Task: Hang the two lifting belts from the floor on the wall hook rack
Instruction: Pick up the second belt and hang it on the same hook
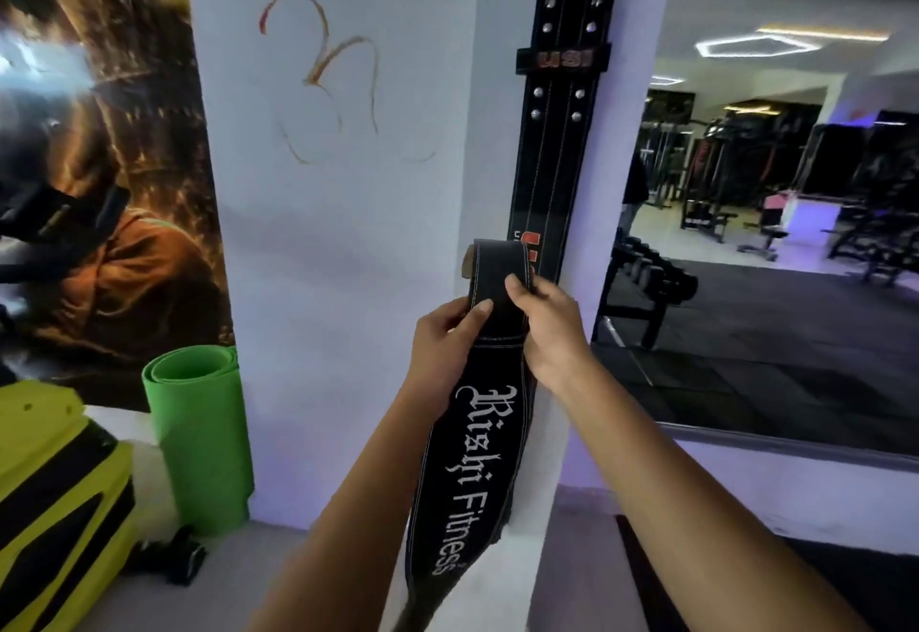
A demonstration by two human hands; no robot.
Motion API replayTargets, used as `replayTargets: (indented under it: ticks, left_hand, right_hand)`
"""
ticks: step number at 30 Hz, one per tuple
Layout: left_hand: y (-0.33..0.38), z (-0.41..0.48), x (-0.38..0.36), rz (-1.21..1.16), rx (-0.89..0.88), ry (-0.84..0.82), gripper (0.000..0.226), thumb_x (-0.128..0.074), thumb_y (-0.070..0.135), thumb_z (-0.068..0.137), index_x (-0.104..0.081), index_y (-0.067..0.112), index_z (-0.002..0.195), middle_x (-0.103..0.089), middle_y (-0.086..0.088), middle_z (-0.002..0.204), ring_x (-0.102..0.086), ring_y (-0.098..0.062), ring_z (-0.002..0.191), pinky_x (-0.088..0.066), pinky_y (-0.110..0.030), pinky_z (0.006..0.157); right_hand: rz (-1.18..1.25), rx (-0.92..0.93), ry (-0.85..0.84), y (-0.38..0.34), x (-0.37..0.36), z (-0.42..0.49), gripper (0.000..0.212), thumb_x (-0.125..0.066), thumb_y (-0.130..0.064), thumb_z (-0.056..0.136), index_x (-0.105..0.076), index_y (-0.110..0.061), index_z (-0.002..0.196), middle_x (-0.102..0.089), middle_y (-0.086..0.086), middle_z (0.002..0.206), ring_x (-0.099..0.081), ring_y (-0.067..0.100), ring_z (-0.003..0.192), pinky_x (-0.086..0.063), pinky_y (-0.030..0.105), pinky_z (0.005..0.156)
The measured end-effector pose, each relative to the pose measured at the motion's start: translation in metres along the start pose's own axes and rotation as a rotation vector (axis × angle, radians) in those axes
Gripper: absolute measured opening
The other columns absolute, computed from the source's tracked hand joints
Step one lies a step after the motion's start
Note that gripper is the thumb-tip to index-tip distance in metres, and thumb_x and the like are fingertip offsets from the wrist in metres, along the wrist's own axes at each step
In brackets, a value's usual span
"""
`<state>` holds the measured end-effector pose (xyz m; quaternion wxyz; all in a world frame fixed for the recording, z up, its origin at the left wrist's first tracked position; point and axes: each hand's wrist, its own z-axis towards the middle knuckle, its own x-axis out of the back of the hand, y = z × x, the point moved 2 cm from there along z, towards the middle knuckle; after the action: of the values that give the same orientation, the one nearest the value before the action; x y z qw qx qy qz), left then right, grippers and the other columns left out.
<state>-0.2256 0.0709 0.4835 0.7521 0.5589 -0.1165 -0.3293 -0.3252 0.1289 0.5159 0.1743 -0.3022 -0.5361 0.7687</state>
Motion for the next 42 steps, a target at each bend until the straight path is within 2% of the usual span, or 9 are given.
replayTargets:
  ticks: [4, 9, 12, 16, 21, 26, 31, 37, 42]
  left_hand:
    - [0.024, -0.013, -0.02, 0.036, -0.078, 0.021, 0.019, -0.058, 0.022, 0.091, -0.071, 0.012, 0.101, -0.074, -0.008, 0.091, -0.071, -0.016, 0.082, -0.057, -0.028, 0.077]
    - [0.014, -0.038, -0.019, 0.26, -0.022, -0.106, 0.022, -0.061, 0.03, 0.088, -0.066, 0.008, 0.09, -0.07, -0.006, 0.086, -0.069, -0.018, 0.078, -0.056, -0.033, 0.077]
    - [0.003, -0.05, -0.019, 0.216, 0.07, -0.164, 0.023, -0.063, 0.03, 0.087, -0.062, 0.008, 0.079, -0.069, -0.006, 0.077, -0.068, -0.018, 0.069, -0.057, -0.031, 0.069]
    - [0.031, -0.031, -0.029, -0.003, 0.011, -0.169, 0.019, -0.062, 0.023, 0.088, -0.066, 0.005, 0.084, -0.07, -0.007, 0.076, -0.067, -0.019, 0.068, -0.057, -0.028, 0.067]
    - [0.003, -0.038, -0.022, 0.104, 0.095, -0.282, 0.022, -0.071, 0.017, 0.081, -0.067, 0.004, 0.098, -0.074, -0.013, 0.095, -0.072, -0.026, 0.086, -0.059, -0.036, 0.08]
    - [-0.039, -0.053, -0.005, 0.177, 0.199, -0.389, 0.03, -0.074, 0.005, 0.076, -0.067, 0.004, 0.105, -0.074, -0.01, 0.101, -0.072, -0.021, 0.089, -0.057, -0.026, 0.077]
    - [-0.027, -0.031, -0.013, 0.129, 0.137, -0.317, 0.033, -0.076, 0.004, 0.074, -0.066, 0.001, 0.105, -0.074, -0.011, 0.098, -0.072, -0.023, 0.087, -0.059, -0.031, 0.079]
    - [-0.084, -0.046, 0.004, 0.314, 0.234, -0.316, 0.033, -0.073, -0.004, 0.073, -0.067, 0.002, 0.104, -0.072, -0.011, 0.097, -0.069, -0.024, 0.088, -0.058, -0.029, 0.081]
    - [-0.077, -0.037, -0.004, 0.238, 0.215, -0.309, 0.03, -0.073, -0.006, 0.072, -0.068, 0.004, 0.101, -0.072, -0.005, 0.091, -0.071, -0.014, 0.076, -0.057, -0.017, 0.069]
  right_hand:
    - [-0.048, -0.008, -0.015, -0.027, 0.011, -0.02, 0.008, -0.056, -0.008, 0.089, -0.065, -0.007, 0.089, -0.068, 0.011, 0.089, -0.065, 0.026, 0.086, -0.055, 0.038, 0.081]
    - [-0.117, 0.058, 0.128, -0.057, 0.01, -0.031, 0.043, -0.065, -0.014, 0.083, -0.055, -0.001, 0.122, -0.058, 0.013, 0.128, -0.053, 0.025, 0.121, -0.04, 0.041, 0.108]
    - [-0.143, 0.101, 0.138, -0.074, 0.011, -0.027, 0.021, -0.063, -0.011, 0.084, -0.066, -0.005, 0.104, -0.067, 0.01, 0.11, -0.06, 0.026, 0.112, -0.046, 0.035, 0.099]
    - [-0.178, 0.151, 0.127, -0.092, 0.008, -0.025, 0.009, -0.063, -0.012, 0.084, -0.07, -0.017, 0.082, -0.07, 0.012, 0.107, -0.062, 0.029, 0.108, -0.046, 0.046, 0.101]
    - [-0.17, 0.169, 0.175, -0.112, 0.01, -0.028, 0.011, -0.064, -0.009, 0.083, -0.07, -0.009, 0.092, -0.069, 0.011, 0.108, -0.061, 0.029, 0.11, -0.044, 0.046, 0.103]
    - [-0.14, 0.192, 0.243, -0.126, 0.015, -0.042, 0.024, -0.062, -0.006, 0.085, -0.065, -0.003, 0.108, -0.065, 0.008, 0.112, -0.057, 0.024, 0.116, -0.038, 0.04, 0.108]
    - [-0.1, 0.215, 0.23, -0.141, 0.015, -0.046, 0.019, -0.058, -0.004, 0.088, -0.062, -0.001, 0.107, -0.059, 0.0, 0.096, -0.055, 0.006, 0.084, -0.042, 0.019, 0.087]
    - [-0.114, 0.214, 0.25, -0.141, 0.014, -0.049, 0.02, -0.058, -0.004, 0.087, -0.062, -0.002, 0.107, -0.059, 0.002, 0.101, -0.05, 0.009, 0.095, -0.034, 0.024, 0.092]
    - [-0.123, 0.247, 0.277, -0.146, 0.013, -0.052, 0.025, -0.059, -0.004, 0.087, -0.06, 0.001, 0.111, -0.06, 0.013, 0.125, -0.053, 0.017, 0.112, -0.033, 0.031, 0.106]
